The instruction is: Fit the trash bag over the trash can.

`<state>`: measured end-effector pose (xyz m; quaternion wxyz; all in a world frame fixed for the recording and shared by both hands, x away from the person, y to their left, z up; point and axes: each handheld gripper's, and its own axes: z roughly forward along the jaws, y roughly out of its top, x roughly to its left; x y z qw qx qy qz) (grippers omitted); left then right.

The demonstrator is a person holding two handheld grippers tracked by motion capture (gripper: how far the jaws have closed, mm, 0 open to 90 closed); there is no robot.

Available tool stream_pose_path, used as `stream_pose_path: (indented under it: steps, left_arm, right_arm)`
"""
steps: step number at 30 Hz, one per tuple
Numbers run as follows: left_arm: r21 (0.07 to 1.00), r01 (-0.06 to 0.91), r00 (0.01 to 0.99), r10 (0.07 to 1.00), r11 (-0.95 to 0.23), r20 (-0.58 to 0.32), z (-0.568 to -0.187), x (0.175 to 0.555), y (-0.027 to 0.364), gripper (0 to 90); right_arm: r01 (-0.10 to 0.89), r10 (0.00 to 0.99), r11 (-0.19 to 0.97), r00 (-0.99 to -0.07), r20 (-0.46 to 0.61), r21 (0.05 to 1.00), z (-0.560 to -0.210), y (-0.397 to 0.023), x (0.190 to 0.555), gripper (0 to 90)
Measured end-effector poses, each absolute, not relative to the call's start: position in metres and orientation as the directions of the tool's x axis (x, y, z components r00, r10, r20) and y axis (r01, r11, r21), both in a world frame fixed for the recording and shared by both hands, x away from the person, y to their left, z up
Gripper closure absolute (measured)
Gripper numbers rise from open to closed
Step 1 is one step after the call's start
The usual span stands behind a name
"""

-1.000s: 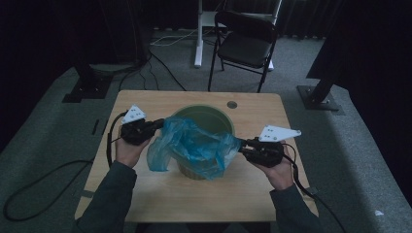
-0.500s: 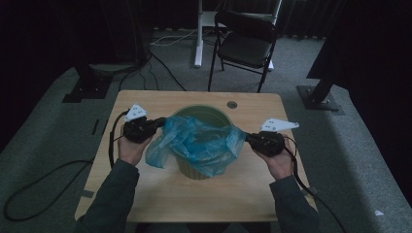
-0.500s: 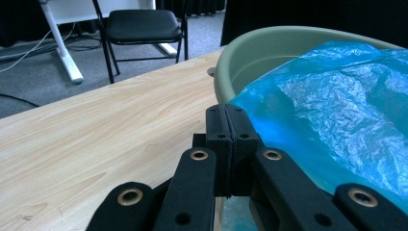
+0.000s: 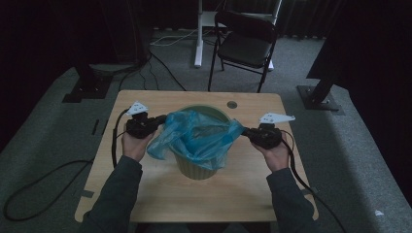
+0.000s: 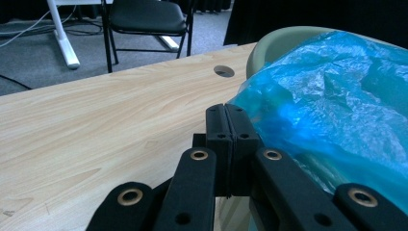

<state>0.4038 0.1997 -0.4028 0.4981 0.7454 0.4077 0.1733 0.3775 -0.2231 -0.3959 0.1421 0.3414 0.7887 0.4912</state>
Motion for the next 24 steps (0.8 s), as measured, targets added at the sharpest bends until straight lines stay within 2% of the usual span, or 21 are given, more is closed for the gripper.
stream_pose_path:
  steps: [2,7,17,24]
  left_arm:
    - [0.885,0.432,0.611,0.779,-0.174,-0.144,-0.403,0.402,0.2,89.2]
    - [0.887,0.429,0.614,0.776,-0.172,-0.146,-0.402,0.4,0.201,88.9]
    - [0.888,0.424,0.618,0.774,-0.179,-0.139,-0.402,0.399,0.2,87.8]
    - [0.888,0.423,0.619,0.773,-0.182,-0.137,-0.402,0.399,0.199,87.4]
  right_arm:
    - [0.394,0.674,0.283,-0.73,0.111,0.874,-0.392,-0.226,0.372,75.8]
    - [0.381,0.667,0.293,-0.738,0.098,0.877,-0.383,-0.233,0.354,65.3]
    - [0.315,0.615,0.317,-0.786,0.059,0.895,-0.365,-0.227,0.317,62.7]
    - [0.269,0.571,0.333,-0.82,0.034,0.903,-0.352,-0.223,0.303,67.6]
